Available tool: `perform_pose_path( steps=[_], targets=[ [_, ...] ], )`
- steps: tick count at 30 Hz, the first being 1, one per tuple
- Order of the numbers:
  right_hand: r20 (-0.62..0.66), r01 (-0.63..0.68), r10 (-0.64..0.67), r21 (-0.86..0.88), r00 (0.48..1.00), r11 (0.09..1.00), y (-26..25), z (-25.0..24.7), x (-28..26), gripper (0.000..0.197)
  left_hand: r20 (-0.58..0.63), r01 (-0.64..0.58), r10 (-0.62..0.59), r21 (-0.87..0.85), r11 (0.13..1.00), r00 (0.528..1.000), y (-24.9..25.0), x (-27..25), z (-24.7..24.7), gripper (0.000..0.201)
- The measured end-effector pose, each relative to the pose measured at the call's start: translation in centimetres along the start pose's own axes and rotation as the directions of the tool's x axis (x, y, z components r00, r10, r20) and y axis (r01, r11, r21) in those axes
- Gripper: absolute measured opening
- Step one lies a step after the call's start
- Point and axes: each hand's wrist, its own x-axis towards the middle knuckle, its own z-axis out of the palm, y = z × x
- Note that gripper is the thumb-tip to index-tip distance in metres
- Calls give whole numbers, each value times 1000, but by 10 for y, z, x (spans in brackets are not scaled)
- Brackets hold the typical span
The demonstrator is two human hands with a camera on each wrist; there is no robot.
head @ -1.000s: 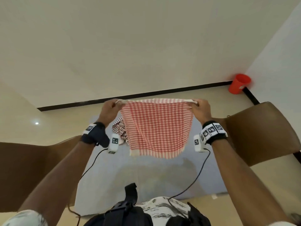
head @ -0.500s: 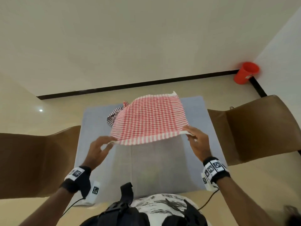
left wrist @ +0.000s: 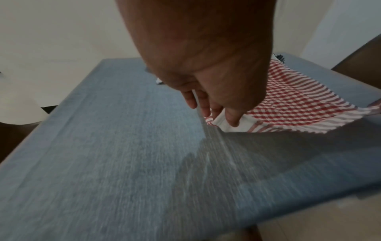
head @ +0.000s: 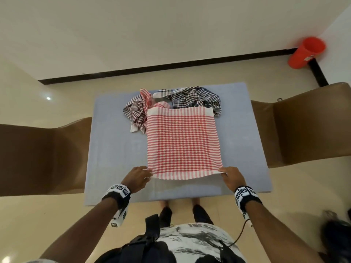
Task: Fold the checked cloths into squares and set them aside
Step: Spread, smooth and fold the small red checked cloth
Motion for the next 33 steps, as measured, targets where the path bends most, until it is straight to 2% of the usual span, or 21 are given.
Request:
perform_pose_path(
  steps=[6, 11, 16, 20, 23, 25, 29, 31, 33],
  targets=[
    [47, -79, 82, -65, 995, 995, 50, 24, -29, 24, 159, 14, -8, -36, 999, 987, 27, -14, 26, 26],
    [133, -64, 81, -127, 988, 990, 60, 22, -43, 26, 281, 174, -142, -92, 980, 949, 45, -23, 42, 38],
    [191, -20, 60, -205, 980, 979, 53, 15, -59, 27, 303, 123, -111, -20, 992, 946, 54, -39, 52, 31],
    [196, -32, 83, -249, 977, 968, 50, 11, -74, 33, 321, 33, -53, 69, 997, 945, 54, -48, 62, 39],
    [228, -7, 85, -323, 970, 946, 37, 4, -76, 38, 287, 18, -51, 115, 993, 956, 55, -44, 61, 52],
    [196, 1, 65, -316, 979, 949, 23, -2, -71, 35, 208, 16, -36, 98, 995, 977, 58, -36, 57, 46],
    [79, 26, -13, -160, 997, 987, -11, -1, -51, 30, 72, 35, -43, 103, 994, 996, 64, -5, 48, 35],
    [92, 45, -33, -126, 995, 991, -29, 7, -40, 34, 49, 69, -74, 102, 992, 996, 68, 12, 43, 37],
    [113, 11, 2, -117, 994, 993, -44, 17, -32, 32, 58, 156, -161, 91, 984, 985, 71, 28, 38, 36]
  ],
)
